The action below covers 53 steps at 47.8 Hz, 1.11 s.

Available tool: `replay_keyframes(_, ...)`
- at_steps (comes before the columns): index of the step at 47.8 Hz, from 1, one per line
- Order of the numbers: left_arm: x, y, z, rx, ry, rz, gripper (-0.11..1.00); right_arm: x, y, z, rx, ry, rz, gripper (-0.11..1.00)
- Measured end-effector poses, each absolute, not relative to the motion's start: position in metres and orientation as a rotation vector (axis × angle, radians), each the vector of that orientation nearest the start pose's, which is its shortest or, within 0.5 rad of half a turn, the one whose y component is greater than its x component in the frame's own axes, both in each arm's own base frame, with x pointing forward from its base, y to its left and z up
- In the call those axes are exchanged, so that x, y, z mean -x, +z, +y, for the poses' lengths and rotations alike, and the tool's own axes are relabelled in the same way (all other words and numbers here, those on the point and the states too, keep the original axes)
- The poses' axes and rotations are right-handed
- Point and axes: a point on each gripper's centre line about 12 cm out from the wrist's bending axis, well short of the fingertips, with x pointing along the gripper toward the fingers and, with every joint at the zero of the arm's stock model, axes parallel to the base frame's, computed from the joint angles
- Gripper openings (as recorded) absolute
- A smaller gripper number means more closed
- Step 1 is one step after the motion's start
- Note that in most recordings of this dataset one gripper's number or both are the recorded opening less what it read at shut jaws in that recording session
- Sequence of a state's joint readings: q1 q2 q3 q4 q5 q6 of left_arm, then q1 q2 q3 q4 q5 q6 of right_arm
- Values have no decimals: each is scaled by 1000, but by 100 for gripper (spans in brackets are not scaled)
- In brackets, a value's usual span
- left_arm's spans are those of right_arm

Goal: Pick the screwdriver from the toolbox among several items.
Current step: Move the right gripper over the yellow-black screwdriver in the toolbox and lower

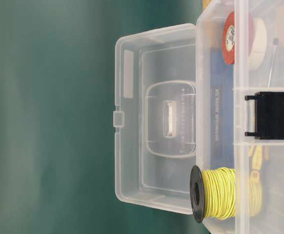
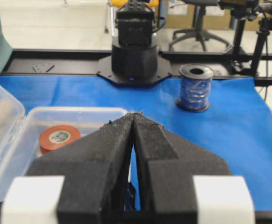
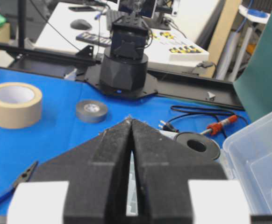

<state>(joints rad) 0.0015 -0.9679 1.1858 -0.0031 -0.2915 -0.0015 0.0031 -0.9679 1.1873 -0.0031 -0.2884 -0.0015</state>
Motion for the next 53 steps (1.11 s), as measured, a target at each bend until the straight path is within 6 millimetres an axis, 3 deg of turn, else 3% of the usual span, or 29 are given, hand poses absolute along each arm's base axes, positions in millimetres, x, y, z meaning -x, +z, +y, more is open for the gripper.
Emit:
replay_keyframes(5,-198,286,-1,18,-6,-38,0,-201,292,-1,-15,-4,-60,0)
replay_keyframes(13,-198,286,-2,22,-6,-37,0,-231,301,-10,-96,-51,81,0)
replay_keyframes(28,-198,286,-2,21,-6,-40,0,-318,300,-38,-251,-160,433,1)
replay_keyframes(33,-198,286,-1,21,-3,-41,0,-347,288,-49,-322,-206,558,18)
replay_keyframes(43,-198,286,-1,27,-1,-43,0,-391,265,-69,-390,-285,773,74)
replay_keyframes(53,-198,288,-1,27,-2,-60,0,-428,229,-85,-419,-347,886,72)
